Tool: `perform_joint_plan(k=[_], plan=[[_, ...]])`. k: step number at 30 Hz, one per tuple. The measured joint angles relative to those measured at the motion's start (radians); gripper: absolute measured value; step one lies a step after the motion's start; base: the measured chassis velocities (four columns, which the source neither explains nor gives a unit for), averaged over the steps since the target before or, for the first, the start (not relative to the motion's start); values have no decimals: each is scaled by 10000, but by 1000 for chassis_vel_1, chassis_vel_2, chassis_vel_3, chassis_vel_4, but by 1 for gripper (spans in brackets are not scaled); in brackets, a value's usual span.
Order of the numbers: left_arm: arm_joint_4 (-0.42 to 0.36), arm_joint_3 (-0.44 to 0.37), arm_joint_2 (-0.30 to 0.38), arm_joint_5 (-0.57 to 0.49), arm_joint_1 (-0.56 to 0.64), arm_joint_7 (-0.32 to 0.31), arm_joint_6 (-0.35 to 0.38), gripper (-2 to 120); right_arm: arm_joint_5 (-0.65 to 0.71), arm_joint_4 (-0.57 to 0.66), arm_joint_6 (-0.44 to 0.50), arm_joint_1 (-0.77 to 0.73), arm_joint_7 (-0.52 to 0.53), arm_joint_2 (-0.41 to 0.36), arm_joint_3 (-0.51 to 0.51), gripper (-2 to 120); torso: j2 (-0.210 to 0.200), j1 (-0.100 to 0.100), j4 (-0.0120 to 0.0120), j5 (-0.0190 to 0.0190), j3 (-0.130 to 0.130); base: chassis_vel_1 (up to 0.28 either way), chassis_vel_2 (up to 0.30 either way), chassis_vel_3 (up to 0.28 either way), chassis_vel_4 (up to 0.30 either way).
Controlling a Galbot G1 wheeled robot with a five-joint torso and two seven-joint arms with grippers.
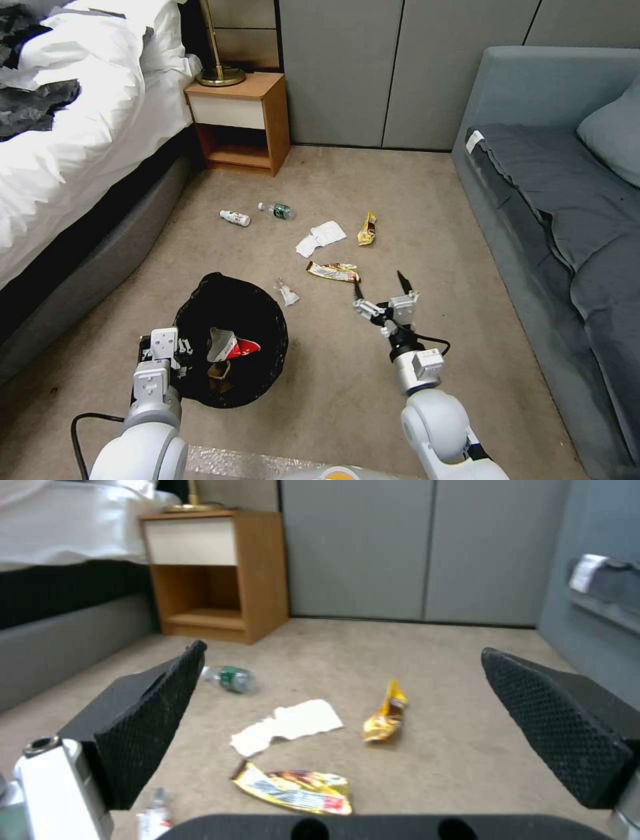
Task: Pick up the trash bin, then pick up the garbage from the floor and place it into the trash bin.
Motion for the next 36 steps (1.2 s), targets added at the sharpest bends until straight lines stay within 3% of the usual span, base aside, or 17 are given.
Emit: perform_joint_plan(k=[26, 36], plan=[[34, 37, 57, 8, -42, 22, -23, 1, -4, -5, 200, -139, -72, 72, 395, 100, 1, 0, 0, -1, 0, 0, 0, 0, 0], [21, 35, 63, 2, -38, 26, -24, 1, -44, 31, 216, -170, -134, 42, 372, 100, 0, -1, -1, -1, 0, -112, 102, 115, -102]])
